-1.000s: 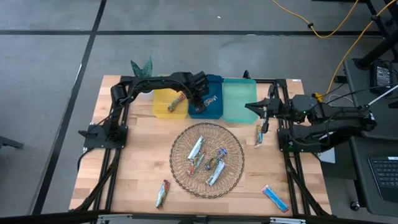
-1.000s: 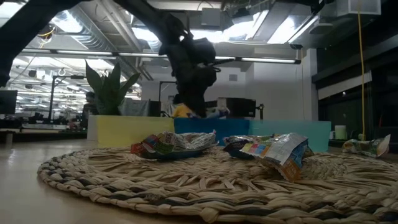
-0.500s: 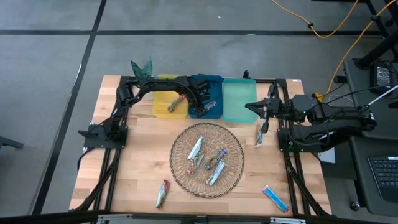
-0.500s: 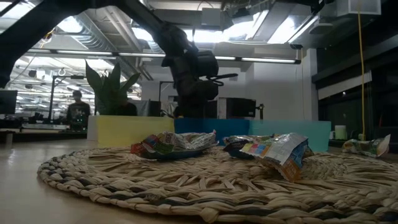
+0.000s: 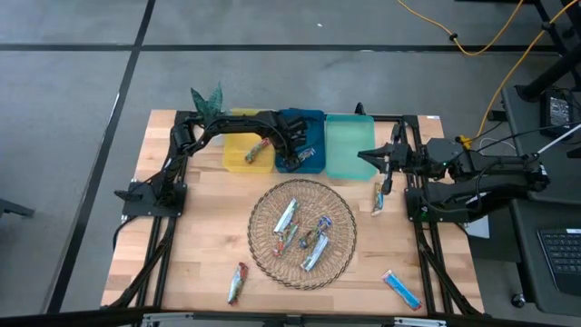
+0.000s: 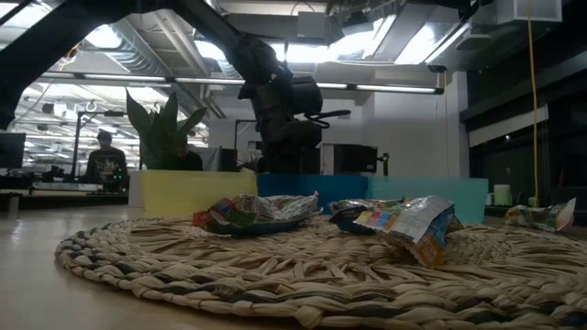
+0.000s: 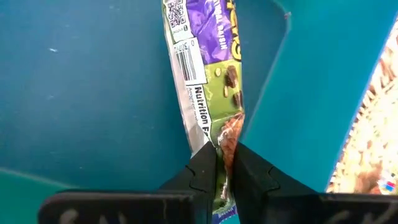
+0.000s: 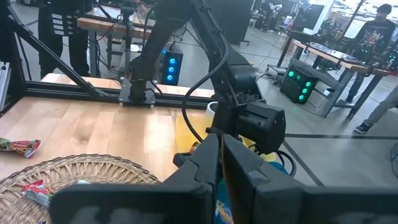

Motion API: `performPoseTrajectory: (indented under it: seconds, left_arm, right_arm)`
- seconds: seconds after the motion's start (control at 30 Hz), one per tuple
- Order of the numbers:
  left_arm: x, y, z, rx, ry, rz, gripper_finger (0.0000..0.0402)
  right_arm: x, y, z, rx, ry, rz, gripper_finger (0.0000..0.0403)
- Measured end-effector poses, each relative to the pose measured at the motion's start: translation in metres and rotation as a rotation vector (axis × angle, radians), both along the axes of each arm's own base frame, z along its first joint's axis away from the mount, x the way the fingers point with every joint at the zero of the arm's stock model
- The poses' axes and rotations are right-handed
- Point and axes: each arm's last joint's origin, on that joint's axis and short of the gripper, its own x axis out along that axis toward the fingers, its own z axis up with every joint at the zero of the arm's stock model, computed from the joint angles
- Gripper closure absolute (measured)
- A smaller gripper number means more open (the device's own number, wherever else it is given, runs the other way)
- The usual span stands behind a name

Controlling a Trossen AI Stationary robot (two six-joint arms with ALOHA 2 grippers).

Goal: Pick and place Granola Bars by type
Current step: Put the blue granola bar into the blue bin, then put the red granola bar into the yellow bin

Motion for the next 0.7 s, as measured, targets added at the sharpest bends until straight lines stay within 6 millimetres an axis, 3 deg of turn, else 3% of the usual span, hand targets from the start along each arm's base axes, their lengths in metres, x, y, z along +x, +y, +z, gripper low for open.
performPoseTrajectory:
  seconds: [0.37,0.7]
  left_arm:
    - [-0.001,0.0,0.004,0.011,0.001,0.019,0.034]
    - [-0.005,-0.009,0.04,0.042,-0.072,0.059,0.0336]
  right_arm:
    - [0.0,0.0,0.0,0.0,0.005,0.0,0.0377]
    - [-0.001,0.0,-0.004,-0.002,0.037,0.0,0.0377]
